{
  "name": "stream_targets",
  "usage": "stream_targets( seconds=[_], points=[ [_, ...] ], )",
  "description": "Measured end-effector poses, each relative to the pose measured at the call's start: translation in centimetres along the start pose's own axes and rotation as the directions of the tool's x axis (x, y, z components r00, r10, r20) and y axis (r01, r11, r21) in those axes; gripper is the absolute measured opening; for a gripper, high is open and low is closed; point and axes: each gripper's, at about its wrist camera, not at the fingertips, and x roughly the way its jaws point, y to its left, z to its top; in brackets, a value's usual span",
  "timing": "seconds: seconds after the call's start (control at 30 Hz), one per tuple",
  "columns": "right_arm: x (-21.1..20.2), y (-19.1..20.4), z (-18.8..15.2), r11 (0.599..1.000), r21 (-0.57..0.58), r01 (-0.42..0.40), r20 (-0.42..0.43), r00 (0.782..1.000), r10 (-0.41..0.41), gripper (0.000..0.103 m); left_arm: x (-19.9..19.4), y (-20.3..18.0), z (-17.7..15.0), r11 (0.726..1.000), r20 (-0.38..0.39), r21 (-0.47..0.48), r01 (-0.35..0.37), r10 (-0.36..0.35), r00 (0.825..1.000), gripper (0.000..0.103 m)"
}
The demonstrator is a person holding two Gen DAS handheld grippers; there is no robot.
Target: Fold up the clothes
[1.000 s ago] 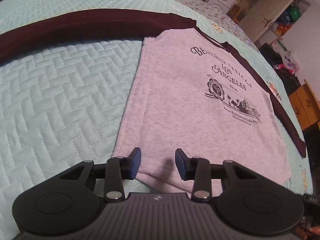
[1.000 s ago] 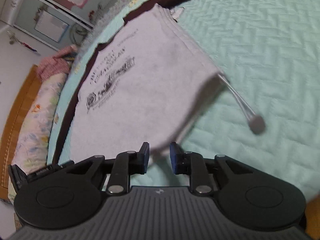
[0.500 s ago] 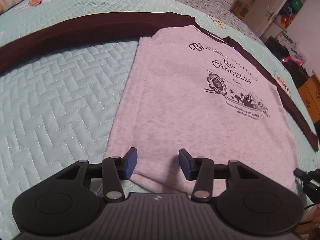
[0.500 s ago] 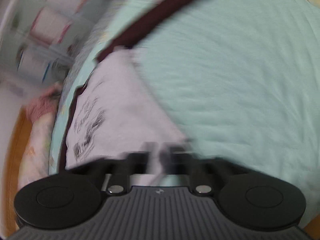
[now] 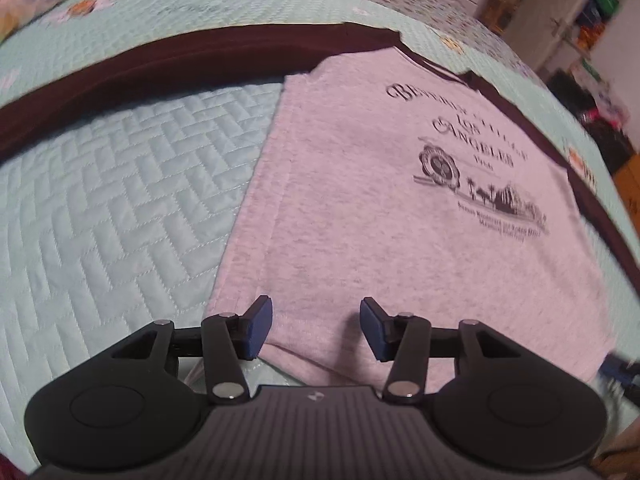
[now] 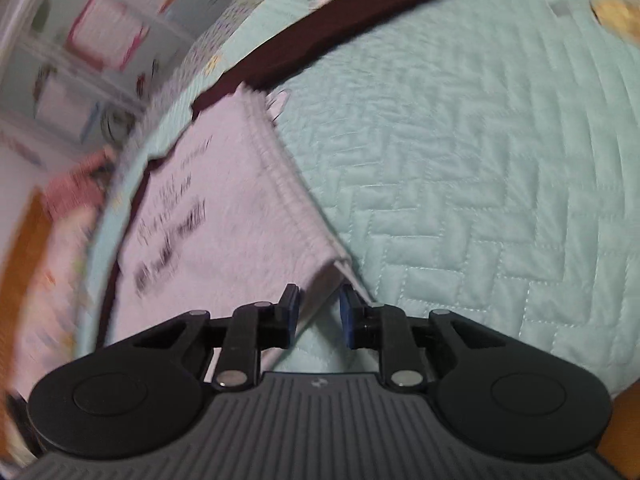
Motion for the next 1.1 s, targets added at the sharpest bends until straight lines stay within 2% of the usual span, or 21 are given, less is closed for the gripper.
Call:
stream_targets(
  seconds=[0.1, 0.2, 0.3, 0.4, 0.5, 0.6, 0.67, 0.7, 0.73, 0.8, 0.83, 0.9, 0.97, 1.03, 1.07, 1.1],
  points=[
    [-0.4, 2.1, -0.4, 0.997, -0.076, -0.009, -0.003, 1.0, 0.008, 0.027, -1.2, 0.6, 0.1, 0.996, 0.025, -0.084, 0.028, -0.026, 0.999, 0.052],
    [-0.2, 4.6, -0.6, 0.989, -0.144, -0.045, -0.019, 0.999, 0.043, 0.028, -2.3, 0.5, 0.0, 0.99, 0.083, -0.107, 0.088, -0.079, 0.993, 0.052],
    [0.9, 7.3, -0.6, 0.979, -0.131, -0.155, -0.052, 0.987, 0.149, 0.028, -2.2, 0.3, 0.4, 0.979, 0.12, -0.118, 0.164, -0.15, 0.981, 0.052],
    [2.7, 9.8, -0.3, 0.969, -0.098, -0.228, -0.087, 0.972, 0.22, 0.028, -1.2, 0.2, 1.2, 0.979, 0.106, -0.124, 0.163, -0.15, 0.983, 0.052],
    [3.2, 11.3, -0.2, 0.964, -0.13, -0.232, -0.104, 0.97, 0.219, 0.029, -1.0, 1.1, 1.6, 0.982, 0.086, -0.135, 0.13, -0.119, 0.989, 0.052],
    [3.1, 11.6, -0.6, 0.959, -0.171, -0.224, -0.126, 0.971, 0.204, 0.041, -1.9, 2.5, 0.6, 0.98, 0.067, -0.11, 0.167, -0.16, 0.985, 0.052],
    [2.3, 11.5, -2.0, 0.938, -0.262, -0.226, -0.144, 0.97, 0.194, 0.043, -2.5, 2.7, -0.9, 0.978, 0.033, -0.084, 0.19, -0.187, 0.982, 0.052],
    [1.7, 11.7, -2.9, 0.916, -0.329, -0.23, -0.15, 0.97, 0.19, 0.043, -3.0, 2.0, -2.0, 0.982, 0.031, -0.017, 0.188, -0.187, 0.982, 0.052],
    [0.9, 12.1, -4.2, 0.871, -0.434, -0.229, -0.153, 0.972, 0.179, 0.043, -3.5, 1.3, -3.2, 0.981, 0.029, 0.051, 0.185, -0.187, 0.982, 0.052],
    [-0.4, 13.4, -7.4, 0.726, -0.661, -0.191, -0.15, 0.981, 0.122, 0.043, -4.4, -0.2, -5.4, 0.966, 0.024, 0.19, 0.176, -0.184, 0.983, 0.052],
    [-0.9, 14.0, -9.0, 0.639, -0.75, -0.171, -0.149, 0.985, 0.089, 0.043, -4.7, -1.4, -6.6, 0.946, 0.011, 0.28, 0.164, -0.174, 0.985, 0.052],
    [-1.3, 14.7, -11.8, 0.484, -0.864, -0.143, -0.141, 0.989, 0.041, 0.043, -5.1, -3.5, -8.8, 0.883, 0.008, 0.453, 0.124, -0.143, 0.99, 0.052],
    [-1.2, 14.9, -13.7, 0.361, -0.926, -0.106, -0.114, 0.993, -0.002, 0.043, -5.3, -5.3, -10.6, 0.806, 0.037, 0.59, 0.055, -0.095, 0.995, 0.052],
    [-0.9, 14.8, -14.3, 0.312, -0.948, -0.065, -0.075, 0.997, -0.02, 0.043, -5.0, -6.4, -11.5, 0.739, 0.074, 0.673, -0.011, -0.052, 0.996, 0.052],
    [-0.7, 14.7, -14.5, 0.29, -0.956, -0.046, -0.056, 0.998, -0.027, 0.043, -4.9, -6.7, -11.7, 0.716, 0.087, 0.697, -0.032, -0.04, 0.995, 0.052],
    [-0.4, 14.4, -14.5, 0.289, -0.956, -0.04, -0.052, 0.998, -0.034, 0.043, -4.8, -6.9, -11.7, 0.701, 0.101, 0.712, -0.05, -0.032, 0.994, 0.052]
  ],
)
